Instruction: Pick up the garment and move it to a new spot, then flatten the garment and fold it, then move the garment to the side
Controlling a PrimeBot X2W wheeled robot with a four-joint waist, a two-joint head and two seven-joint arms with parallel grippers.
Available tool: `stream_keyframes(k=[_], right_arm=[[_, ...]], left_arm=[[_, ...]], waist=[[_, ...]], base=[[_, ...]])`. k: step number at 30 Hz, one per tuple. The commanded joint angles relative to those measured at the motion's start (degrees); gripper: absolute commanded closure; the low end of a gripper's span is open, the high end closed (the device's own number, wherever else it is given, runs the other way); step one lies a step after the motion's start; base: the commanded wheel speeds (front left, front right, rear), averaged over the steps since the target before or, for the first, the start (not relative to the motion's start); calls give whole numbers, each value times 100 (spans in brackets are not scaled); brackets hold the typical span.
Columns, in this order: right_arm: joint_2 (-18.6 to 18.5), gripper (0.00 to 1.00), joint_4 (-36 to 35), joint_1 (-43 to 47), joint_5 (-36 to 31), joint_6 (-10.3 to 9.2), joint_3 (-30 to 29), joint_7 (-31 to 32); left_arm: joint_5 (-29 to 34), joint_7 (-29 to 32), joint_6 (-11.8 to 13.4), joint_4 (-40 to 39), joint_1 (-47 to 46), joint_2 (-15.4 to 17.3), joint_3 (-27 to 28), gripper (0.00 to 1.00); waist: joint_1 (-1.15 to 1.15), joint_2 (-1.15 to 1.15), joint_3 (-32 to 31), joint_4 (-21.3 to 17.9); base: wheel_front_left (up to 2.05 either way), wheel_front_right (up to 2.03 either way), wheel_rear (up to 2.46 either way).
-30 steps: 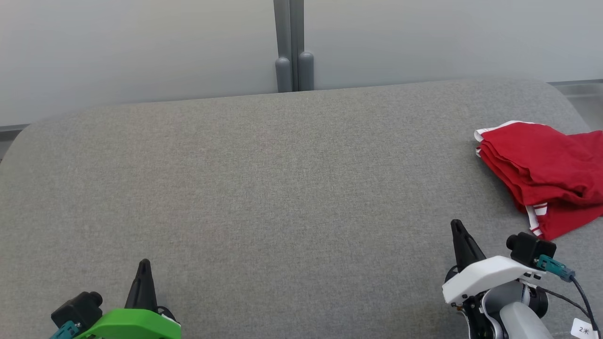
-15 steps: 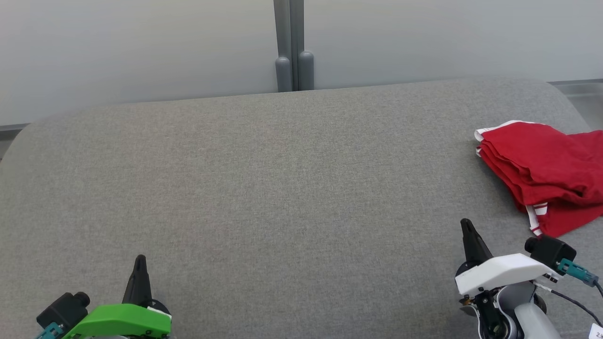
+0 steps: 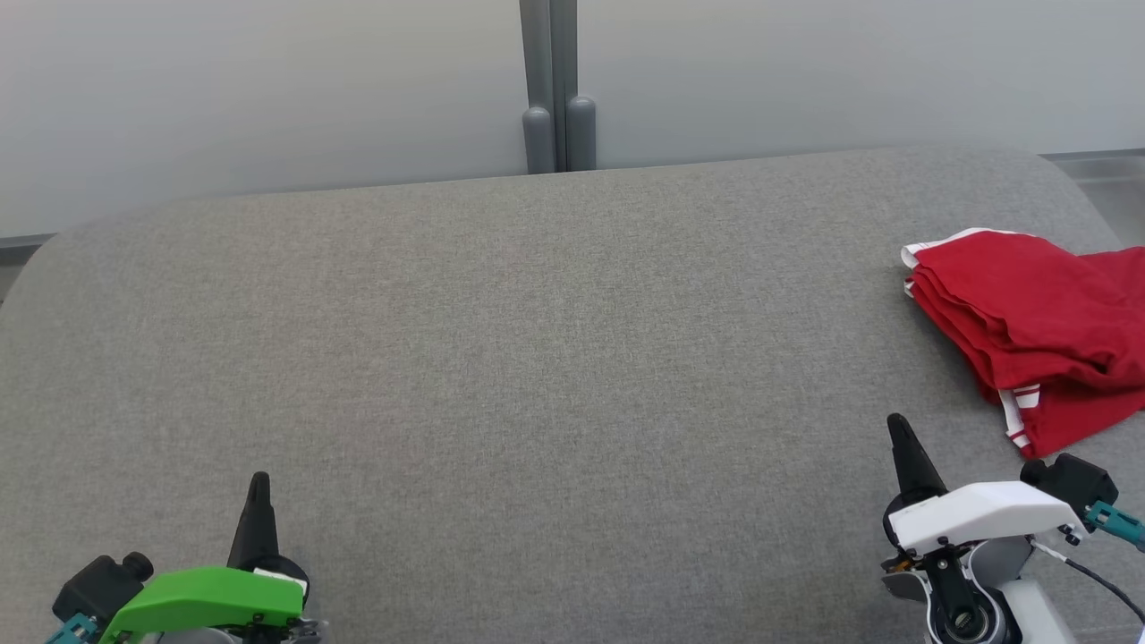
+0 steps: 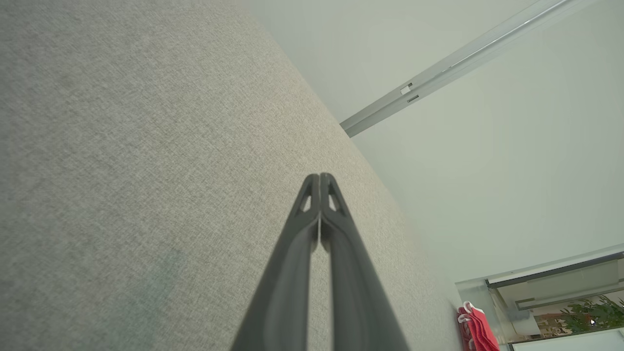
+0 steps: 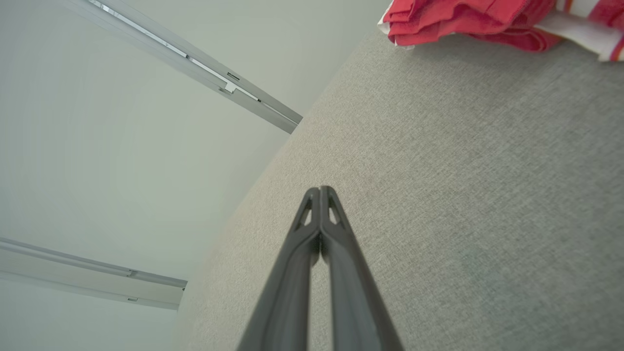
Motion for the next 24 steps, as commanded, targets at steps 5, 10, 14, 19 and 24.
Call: stream_keyframes(k=[5, 10, 14, 19, 24], right_arm=[[-27, 100, -174, 2, 485, 1, -88, 123], [-28, 100, -237, 29, 808, 1, -140, 202], [-30, 100, -286, 54, 1053, 1, -178, 269], [-31, 100, -334, 74, 1289, 0, -217, 331], [-32, 100, -389, 103, 1574, 0, -263, 402]], left_arm=[[-428, 106, -52, -135, -178, 41, 49, 100], [-742, 192, -58, -175, -192, 44, 73, 100], [-972, 253, -65, -205, -204, 46, 90, 100], [-1186, 309, -74, -238, -218, 48, 108, 100], [-1461, 387, -84, -277, -227, 51, 128, 100]], waist=[[0, 0, 3, 0], [0, 0, 6, 0], [0, 0, 9, 1], [0, 0, 11, 1], [0, 0, 14, 1]], base=[[0, 0, 0], [0, 0, 0], [0, 0, 0], [0, 0, 0], [0, 0, 0]])
